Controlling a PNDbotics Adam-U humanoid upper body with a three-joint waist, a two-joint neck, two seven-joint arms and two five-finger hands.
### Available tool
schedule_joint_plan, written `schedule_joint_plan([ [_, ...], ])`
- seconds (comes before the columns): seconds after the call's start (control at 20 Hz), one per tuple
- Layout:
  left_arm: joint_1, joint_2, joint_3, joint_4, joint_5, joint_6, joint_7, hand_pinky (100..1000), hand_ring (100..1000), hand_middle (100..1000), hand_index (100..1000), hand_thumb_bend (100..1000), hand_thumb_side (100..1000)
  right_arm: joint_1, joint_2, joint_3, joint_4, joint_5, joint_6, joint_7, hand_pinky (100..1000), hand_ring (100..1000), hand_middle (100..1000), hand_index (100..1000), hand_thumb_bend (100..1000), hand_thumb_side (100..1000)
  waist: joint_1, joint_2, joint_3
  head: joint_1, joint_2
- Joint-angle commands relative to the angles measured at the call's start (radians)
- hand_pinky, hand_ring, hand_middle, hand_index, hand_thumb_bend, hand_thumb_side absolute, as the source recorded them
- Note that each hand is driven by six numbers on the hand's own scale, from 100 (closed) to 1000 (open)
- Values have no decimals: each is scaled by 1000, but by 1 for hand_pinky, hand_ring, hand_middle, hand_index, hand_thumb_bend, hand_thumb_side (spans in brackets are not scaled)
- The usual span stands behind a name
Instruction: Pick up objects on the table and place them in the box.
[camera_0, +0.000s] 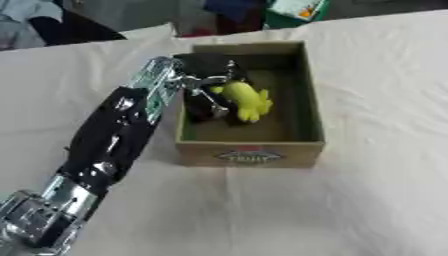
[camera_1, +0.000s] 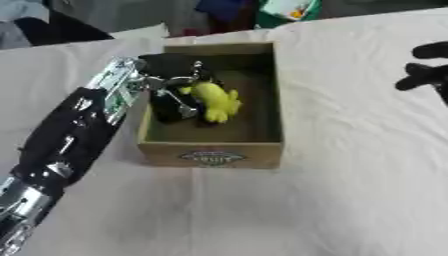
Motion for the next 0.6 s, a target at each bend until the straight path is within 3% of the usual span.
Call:
schedule_joint_plan([
  [0.05, -17, 14, 8, -37, 5, 2, 6, 615, 814, 769, 953, 266, 576, -6, -3, -8, -20, -10, -4, -2, 847, 594, 699, 926, 100, 797, -6, -23, 0, 9, 16],
  [0.25, -16, 15, 22, -71, 67, 28, 61, 607, 802, 751, 963, 446, 812, -5, 1, -12, -20, -11, -8, -6, 847, 595, 699, 924, 100, 798, -9, -29, 0, 31, 31],
  [0.5, -10, 21, 52, -123, 175, 99, 183, 599, 787, 736, 968, 458, 981, 0, 3, -19, -20, -12, -11, -11, 847, 596, 699, 921, 100, 799, -17, -39, 12, 42, 40],
  [0.6, -8, 26, 62, -148, 222, 135, 250, 588, 772, 714, 963, 465, 987, 1, 4, -21, -20, -12, -12, -13, 847, 597, 700, 919, 100, 800, -21, -42, 17, 45, 41],
])
